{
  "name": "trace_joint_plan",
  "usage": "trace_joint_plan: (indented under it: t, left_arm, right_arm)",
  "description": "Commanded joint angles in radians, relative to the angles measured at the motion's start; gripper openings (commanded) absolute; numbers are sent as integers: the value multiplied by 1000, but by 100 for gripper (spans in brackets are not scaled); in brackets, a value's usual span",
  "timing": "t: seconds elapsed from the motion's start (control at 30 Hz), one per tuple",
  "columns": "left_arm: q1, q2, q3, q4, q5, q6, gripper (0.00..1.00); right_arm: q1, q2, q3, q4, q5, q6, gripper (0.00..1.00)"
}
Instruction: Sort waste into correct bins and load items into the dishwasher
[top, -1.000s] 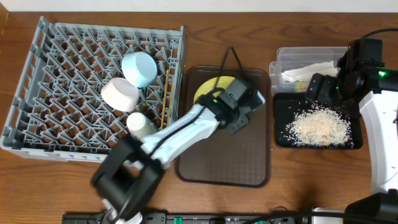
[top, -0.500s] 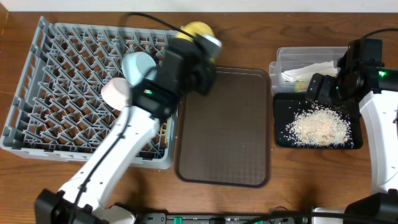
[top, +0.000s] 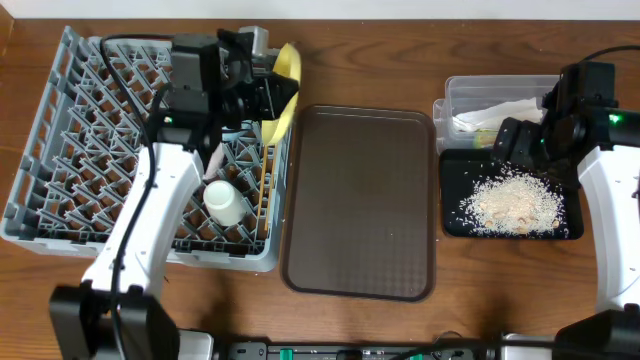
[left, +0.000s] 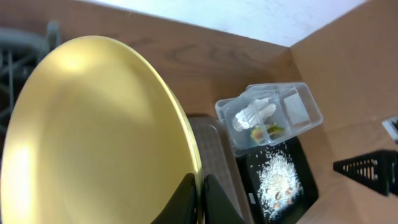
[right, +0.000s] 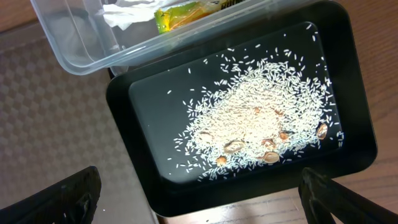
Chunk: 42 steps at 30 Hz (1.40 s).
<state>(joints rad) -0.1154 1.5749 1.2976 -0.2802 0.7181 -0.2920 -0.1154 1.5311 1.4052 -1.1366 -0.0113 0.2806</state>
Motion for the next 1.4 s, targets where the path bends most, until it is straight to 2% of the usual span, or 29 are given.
trace_joint_plan:
  t: [0.0,0.1,0.13,0.2,0.23,0.3,0.37,0.4,0.47,0.57,0.67,0.8,0.9,1.07,1.23,1.37]
  left_arm:
    - [36,51,0,6,68,-74,8]
    - [56,73,0,6,51,-72,9]
    - [65,77,0,6,35,-71,17]
    - [82,76,0,11,23,-69,53]
    - [90,75,0,13,23,-68,61]
    - [105,72,0,11,23,-58,72]
    - [117,66,0,-4,22,-31,76]
    - [125,54,0,-32,19,21,80]
    - [127,39,0,-75,-41,54,82]
    - [125,-3,0,-188,-234,144,82]
    - [126,-44,0,-310,-446,142,83]
    - [126,-84,0,-490,-618,142,83]
    - [126,-101,-2,-622,-660,142,83]
    - [125,-145,-35,-698,-648,142,83]
    - [125,-282,-139,-686,-648,142,83]
    - [124,-509,-303,-597,-615,199,84]
  right_arm:
    - [-5,-2,19,0,-5,-5,99]
    - [-5,-2,19,0,-5,-5,99]
    - [-5,-2,19,0,-5,-5,99]
    - [-5,-2,19,-1,-5,-5,99]
    - [-5,-2,19,0,-5,-5,99]
    - [-5,-2,19,2,-5,-5,99]
    - [-4,-2,19,10,-5,-5,99]
    - [0,-2,19,23,-10,-5,99]
    - [12,-2,19,47,-26,-9,99]
    - [45,-2,19,106,-27,-54,99]
    - [82,-2,19,175,-27,-98,99]
    - [140,5,19,279,-18,-159,99]
    - [158,7,19,295,4,-165,99]
    - [153,-1,13,199,4,-166,99]
    - [154,-82,-76,206,4,-166,99]
    - [154,-251,-243,312,4,-166,99]
